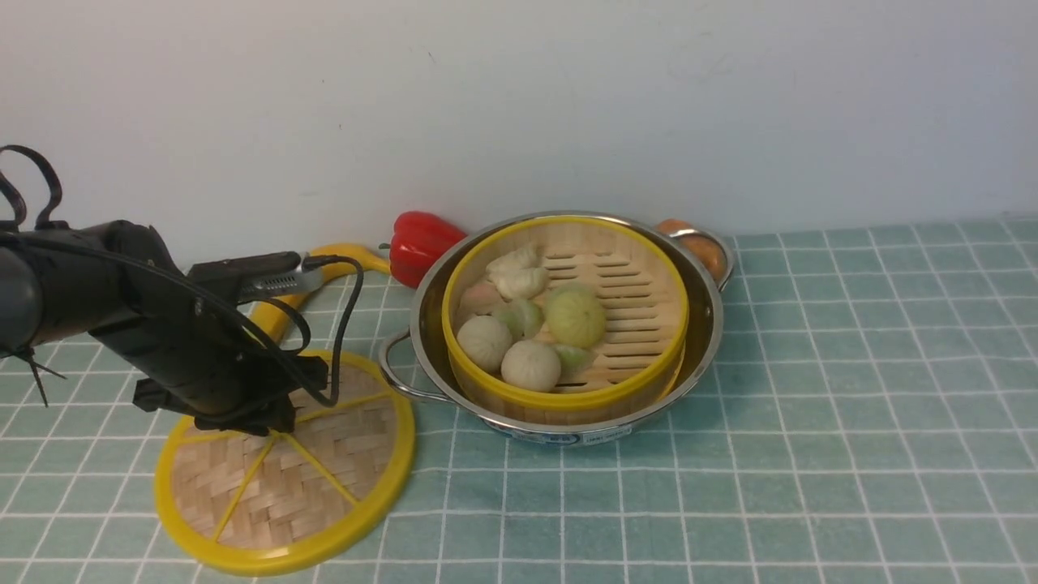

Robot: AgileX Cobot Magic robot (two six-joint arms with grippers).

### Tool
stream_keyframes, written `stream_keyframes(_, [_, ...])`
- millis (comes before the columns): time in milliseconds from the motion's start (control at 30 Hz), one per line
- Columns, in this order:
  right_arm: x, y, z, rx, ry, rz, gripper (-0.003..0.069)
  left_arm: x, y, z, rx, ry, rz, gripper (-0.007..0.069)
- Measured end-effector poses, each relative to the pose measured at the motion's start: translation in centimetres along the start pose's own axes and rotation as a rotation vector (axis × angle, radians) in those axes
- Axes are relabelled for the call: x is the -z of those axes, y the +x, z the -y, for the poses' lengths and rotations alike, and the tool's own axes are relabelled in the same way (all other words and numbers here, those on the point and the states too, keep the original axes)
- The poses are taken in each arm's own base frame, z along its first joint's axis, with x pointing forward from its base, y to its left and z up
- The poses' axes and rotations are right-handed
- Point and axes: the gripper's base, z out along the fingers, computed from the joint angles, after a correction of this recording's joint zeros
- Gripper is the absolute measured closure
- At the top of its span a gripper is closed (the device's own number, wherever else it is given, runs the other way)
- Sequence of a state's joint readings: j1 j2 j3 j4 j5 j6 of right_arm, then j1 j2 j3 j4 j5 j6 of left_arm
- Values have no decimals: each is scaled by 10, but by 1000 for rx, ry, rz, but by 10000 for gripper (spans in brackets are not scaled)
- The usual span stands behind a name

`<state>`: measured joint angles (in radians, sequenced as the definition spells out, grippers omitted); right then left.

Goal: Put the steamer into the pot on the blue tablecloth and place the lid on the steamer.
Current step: 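Move the gripper down to the bamboo steamer lid and grasp its center knob, then place the bamboo steamer lid onto the steamer basket in the pot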

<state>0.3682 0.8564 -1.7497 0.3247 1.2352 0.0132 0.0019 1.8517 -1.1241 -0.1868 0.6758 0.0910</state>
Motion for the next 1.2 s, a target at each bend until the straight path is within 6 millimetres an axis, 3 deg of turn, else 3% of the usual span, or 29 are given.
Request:
stream_keyframes(100, [0,0,0,0,0,0,198,5,-2,-3,-47,-44,-33,508])
stream_keyframes(200, [0,0,0,0,0,0,198,23,-14,-9,-97,-139,-58,508])
stream_keyframes(267, [0,0,0,0,0,0,198,38,-24,-13,-106,-208,-51,508])
stream_keyframes(300, [0,0,0,-3,0,0,198,58,-35,-17,-96,-281,-31,508])
stream_keyframes(400, [0,0,0,-5,0,0,198,91,-58,-11,-89,-325,47,508])
stream_keyframes(500, [0,0,0,-6,-2,0,198,112,-70,10,-130,-299,110,508])
stream_keyframes(633, [0,0,0,-17,-3,0,198,139,-82,88,-286,-151,265,508])
stream_keyframes(700, [0,0,0,-23,-3,0,198,145,-81,118,-347,-111,312,508])
stream_keyframes(800, [0,0,0,-29,-3,0,198,142,-77,163,-431,-58,340,508])
stream_keyframes(900, [0,0,0,-32,-4,0,198,122,-73,202,-499,-30,321,508])
stream_keyframes(933, [0,0,0,-32,-4,0,198,123,-72,204,-503,-28,323,508])
stream_keyframes(1033, [0,0,-1,-38,-8,0,198,90,-68,231,-557,-21,270,508])
stream_keyframes(1200, [0,0,-1,-54,-14,-1,198,56,-67,242,-581,-33,213,508])
